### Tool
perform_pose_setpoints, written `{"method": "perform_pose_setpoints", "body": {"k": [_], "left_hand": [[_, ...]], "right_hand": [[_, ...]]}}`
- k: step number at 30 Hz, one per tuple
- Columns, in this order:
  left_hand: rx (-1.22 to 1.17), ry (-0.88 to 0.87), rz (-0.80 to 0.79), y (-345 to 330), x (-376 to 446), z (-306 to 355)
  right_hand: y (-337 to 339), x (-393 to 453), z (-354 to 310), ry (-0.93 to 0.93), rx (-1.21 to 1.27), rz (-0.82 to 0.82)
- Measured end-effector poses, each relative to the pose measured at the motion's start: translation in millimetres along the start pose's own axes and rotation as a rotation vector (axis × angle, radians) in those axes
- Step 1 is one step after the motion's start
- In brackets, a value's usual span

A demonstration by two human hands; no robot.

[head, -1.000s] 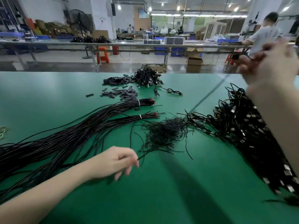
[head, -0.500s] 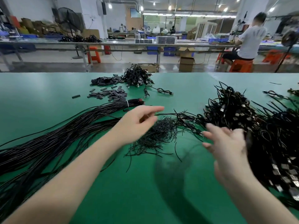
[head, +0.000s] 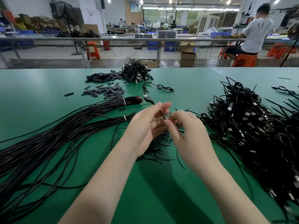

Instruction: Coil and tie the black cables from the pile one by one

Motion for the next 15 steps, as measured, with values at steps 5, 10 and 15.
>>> {"method": "perform_pose_setpoints", "body": {"k": [5, 10, 15], "left_hand": [[0.012, 0.096, -0.011, 5.2, 1.2, 4.6], [-0.154, 0.153, -0.033, 11.1, -1.9, 22.3], [0.012, 0.254, -0.516, 12.8, -22.5, 38.6]], "right_hand": [[-6.3, 1.0, 5.1, -0.075, 0.294, -0.296], [-24.0, -12.2, 24.1, -0.248, 0.458, -0.882], [-6.2, -5.1, 55.2, -0.376, 0.172, -0.782]]}}
Point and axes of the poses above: each hand's wrist, its own x-axis towards the middle knuckle, its own y-axis out of the back of the hand, z = x × y, the point moved 3 cm from there along x, towards the middle knuckle, and after that the axes turned 6 degrees about -y, right-handed, at the moved point
